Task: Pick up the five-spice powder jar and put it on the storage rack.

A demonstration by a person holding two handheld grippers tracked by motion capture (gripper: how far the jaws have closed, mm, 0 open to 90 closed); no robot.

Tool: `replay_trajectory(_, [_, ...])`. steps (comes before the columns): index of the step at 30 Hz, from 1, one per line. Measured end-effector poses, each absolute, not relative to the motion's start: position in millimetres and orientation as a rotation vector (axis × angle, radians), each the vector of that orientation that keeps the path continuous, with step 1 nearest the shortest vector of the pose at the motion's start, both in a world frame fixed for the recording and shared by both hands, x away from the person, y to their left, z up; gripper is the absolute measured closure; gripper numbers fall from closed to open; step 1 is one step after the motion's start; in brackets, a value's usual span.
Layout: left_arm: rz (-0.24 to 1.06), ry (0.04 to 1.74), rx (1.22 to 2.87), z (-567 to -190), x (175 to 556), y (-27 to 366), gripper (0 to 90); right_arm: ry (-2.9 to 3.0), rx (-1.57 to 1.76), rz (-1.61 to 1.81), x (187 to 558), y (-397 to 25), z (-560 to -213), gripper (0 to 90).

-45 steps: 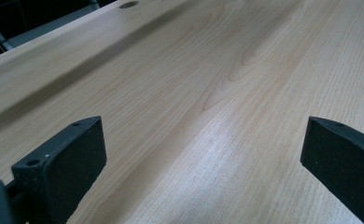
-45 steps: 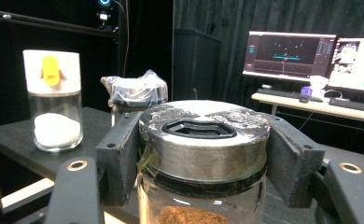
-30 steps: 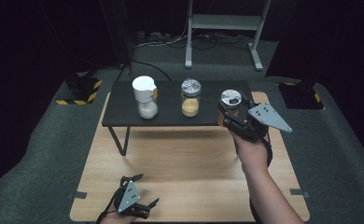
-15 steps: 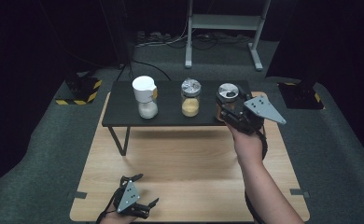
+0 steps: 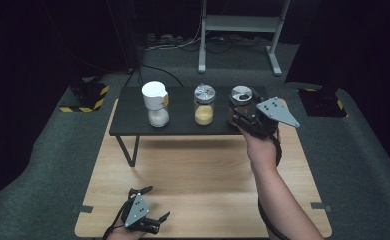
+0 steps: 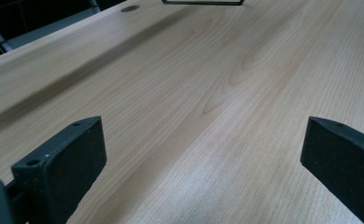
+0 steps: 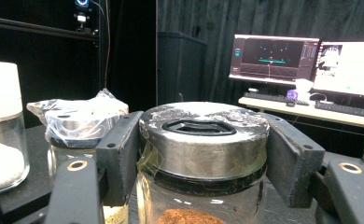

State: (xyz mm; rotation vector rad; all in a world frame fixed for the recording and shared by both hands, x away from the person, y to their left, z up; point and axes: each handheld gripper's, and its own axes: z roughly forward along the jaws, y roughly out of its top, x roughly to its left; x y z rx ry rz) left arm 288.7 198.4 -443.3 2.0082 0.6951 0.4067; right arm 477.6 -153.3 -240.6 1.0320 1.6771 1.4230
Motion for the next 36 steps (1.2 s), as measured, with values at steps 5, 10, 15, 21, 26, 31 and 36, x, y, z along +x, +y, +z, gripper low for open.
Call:
replay_trajectory(5, [0.406, 0.694, 2.009, -443.4, 288.4, 198.1, 0.4, 1.680, 1.032, 1.414, 480.9, -152.0, -242.8, 34.6])
replay_trajectory(10, [0.401, 0.696, 2.005, -443.3, 288.8, 198.8, 0.5, 1.683, 1.037, 1.402, 484.7, -149.9, -247.1, 34.6])
replay_trajectory(15, [0.400, 0.696, 2.002, -443.4, 288.7, 199.0, 0.5, 1.688, 1.044, 1.395, 487.9, -147.6, -250.9, 34.6])
replay_trajectory(21, [0.400, 0.696, 2.001, -443.4, 288.7, 199.1, 0.5, 1.692, 1.047, 1.388, 490.6, -145.7, -252.5, 34.6])
replay_trajectory(26, [0.399, 0.695, 2.002, -443.3, 288.8, 199.3, 0.5, 1.697, 1.053, 1.383, 492.2, -144.7, -254.7, 34.6])
replay_trajectory(31, [0.400, 0.696, 2.000, -443.3, 288.7, 199.5, 0.5, 1.692, 1.063, 1.390, 492.8, -144.5, -256.5, 34.6])
replay_trajectory(36, [0.400, 0.696, 2.000, -443.3, 288.6, 199.4, 0.5, 1.686, 1.070, 1.394, 493.6, -145.4, -257.4, 34.4])
